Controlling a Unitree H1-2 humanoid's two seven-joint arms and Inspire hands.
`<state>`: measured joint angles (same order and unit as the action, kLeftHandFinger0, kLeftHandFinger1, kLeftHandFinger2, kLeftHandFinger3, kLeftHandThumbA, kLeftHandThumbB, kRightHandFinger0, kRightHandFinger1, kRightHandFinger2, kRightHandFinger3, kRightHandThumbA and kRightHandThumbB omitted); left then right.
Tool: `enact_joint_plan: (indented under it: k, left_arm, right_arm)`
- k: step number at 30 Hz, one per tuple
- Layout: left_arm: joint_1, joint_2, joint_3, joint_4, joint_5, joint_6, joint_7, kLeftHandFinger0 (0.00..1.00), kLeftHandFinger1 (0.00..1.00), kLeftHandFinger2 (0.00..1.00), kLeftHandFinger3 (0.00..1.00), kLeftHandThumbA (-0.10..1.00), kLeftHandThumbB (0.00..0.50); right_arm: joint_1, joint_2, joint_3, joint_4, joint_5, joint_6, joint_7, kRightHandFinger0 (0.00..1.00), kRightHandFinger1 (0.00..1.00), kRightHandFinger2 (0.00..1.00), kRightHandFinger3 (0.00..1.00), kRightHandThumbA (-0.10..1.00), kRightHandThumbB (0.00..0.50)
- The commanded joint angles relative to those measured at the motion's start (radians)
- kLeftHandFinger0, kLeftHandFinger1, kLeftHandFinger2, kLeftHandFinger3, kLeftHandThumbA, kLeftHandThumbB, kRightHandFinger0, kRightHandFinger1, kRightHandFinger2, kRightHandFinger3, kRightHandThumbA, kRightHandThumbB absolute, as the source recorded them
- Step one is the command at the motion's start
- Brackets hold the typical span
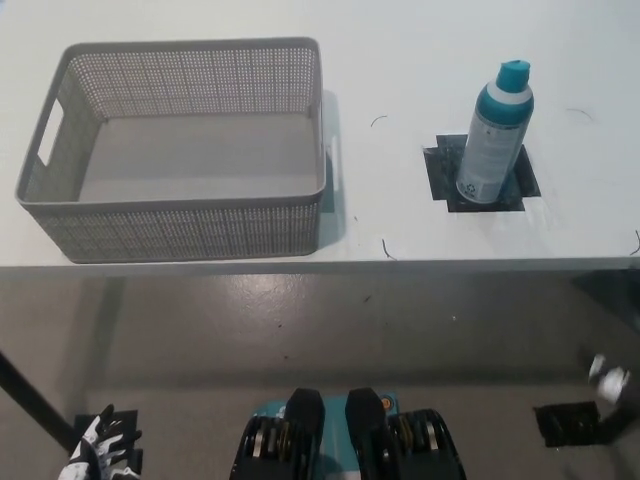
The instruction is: Use the right hand to pick up an air purifying spray and put it inside a container
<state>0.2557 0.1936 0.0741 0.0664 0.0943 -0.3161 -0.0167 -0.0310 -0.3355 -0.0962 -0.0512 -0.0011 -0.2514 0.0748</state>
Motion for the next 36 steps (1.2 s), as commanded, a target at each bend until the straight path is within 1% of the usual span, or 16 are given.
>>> enact_joint_plan:
  k: [1,4,6,7,9,12,13,14,20,21,24,27,30,32,34,36]
  left_arm:
    - [0.003,0.007,0.013,-0.012,0.01,-0.064,0.022,0.58,0.7,0.76,1.0,0.61,0.392]
    - [0.003,0.006,0.014,-0.011,0.011,-0.066,0.022,0.58,0.7,0.76,1.0,0.61,0.392]
    - [-0.002,0.002,0.011,-0.011,0.012,-0.062,0.02,0.57,0.7,0.77,1.0,0.61,0.398]
    - [0.0,0.002,0.009,-0.017,0.013,-0.057,0.018,0.57,0.7,0.77,1.0,0.61,0.393]
    - [0.0,0.002,0.007,-0.02,0.018,-0.05,0.016,0.58,0.71,0.78,1.0,0.61,0.397]
    - [-0.001,0.001,0.007,-0.018,0.018,-0.049,0.015,0.58,0.71,0.78,1.0,0.59,0.396]
    - [-0.001,-0.001,0.008,-0.02,0.019,-0.049,0.017,0.58,0.71,0.77,1.0,0.59,0.393]
    - [-0.001,-0.001,0.008,-0.02,0.018,-0.049,0.017,0.58,0.71,0.77,1.0,0.59,0.392]
    - [-0.001,-0.002,0.01,-0.018,0.018,-0.06,0.017,0.58,0.71,0.77,1.0,0.59,0.385]
    - [-0.001,-0.001,0.011,-0.016,0.017,-0.06,0.018,0.58,0.71,0.77,1.0,0.59,0.385]
    - [0.003,0.0,0.011,-0.019,0.017,-0.054,0.016,0.6,0.72,0.79,1.0,0.6,0.395]
    - [0.0,-0.001,0.012,-0.013,0.014,-0.057,0.016,0.59,0.71,0.78,1.0,0.58,0.38]
    - [0.0,0.0,0.012,-0.016,0.022,-0.057,0.019,0.58,0.71,0.77,1.0,0.6,0.399]
    - [0.001,-0.001,0.012,-0.017,0.019,-0.057,0.018,0.57,0.71,0.77,1.0,0.59,0.391]
    - [0.003,0.0,0.012,-0.019,0.027,-0.054,0.02,0.57,0.7,0.77,1.0,0.6,0.39]
    - [0.0,0.0,0.011,-0.023,0.027,-0.05,0.019,0.57,0.71,0.78,1.0,0.59,0.383]
  right_arm:
    - [-0.165,-0.04,-0.023,0.036,0.03,0.08,0.013,1.0,1.0,1.0,1.0,0.62,0.476]
    - [-0.172,-0.04,-0.024,0.042,0.031,0.083,0.016,1.0,1.0,1.0,1.0,0.62,0.478]
    - [-0.278,-0.049,0.002,0.142,-0.029,0.111,0.009,1.0,1.0,1.0,1.0,0.66,0.486]
    - [-0.316,-0.05,0.011,0.195,-0.043,0.109,0.007,1.0,1.0,1.0,1.0,0.63,0.46]
    - [-0.354,-0.049,0.025,0.249,-0.044,0.101,0.014,1.0,1.0,1.0,1.0,0.62,0.449]
    - [-0.389,-0.048,0.038,0.304,-0.053,0.104,0.019,1.0,1.0,1.0,1.0,0.64,0.473]
    - [-0.405,-0.05,0.05,0.313,-0.076,0.127,0.013,1.0,1.0,1.0,1.0,0.69,0.5]
    - [-0.419,-0.051,0.057,0.325,-0.086,0.135,0.011,1.0,1.0,1.0,1.0,0.72,0.5]
    - [-0.477,-0.053,0.08,0.371,-0.115,0.175,0.006,1.0,1.0,1.0,1.0,0.75,0.5]
    - [-0.484,-0.051,0.085,0.373,-0.119,0.18,0.007,1.0,1.0,1.0,1.0,0.75,0.5]
    - [-0.52,-0.05,0.094,0.429,-0.132,0.164,0.001,1.0,1.0,1.0,1.0,0.68,0.49]
    - [-0.544,-0.045,0.1,0.457,-0.141,0.164,-0.003,1.0,1.0,1.0,1.0,0.69,0.5]
    - [-0.586,-0.035,0.112,0.561,-0.15,0.138,-0.018,1.0,1.0,1.0,1.0,0.71,0.5]
    - [-0.609,-0.028,0.115,0.62,-0.149,0.123,-0.026,1.0,1.0,1.0,1.0,0.71,0.5]
    - [-0.626,-0.014,0.11,0.646,-0.134,0.142,-0.024,1.0,1.0,1.0,1.0,0.68,0.5]
    - [-0.657,-0.002,0.109,0.707,-0.129,0.14,-0.029,1.0,1.0,1.0,1.0,0.7,0.5]
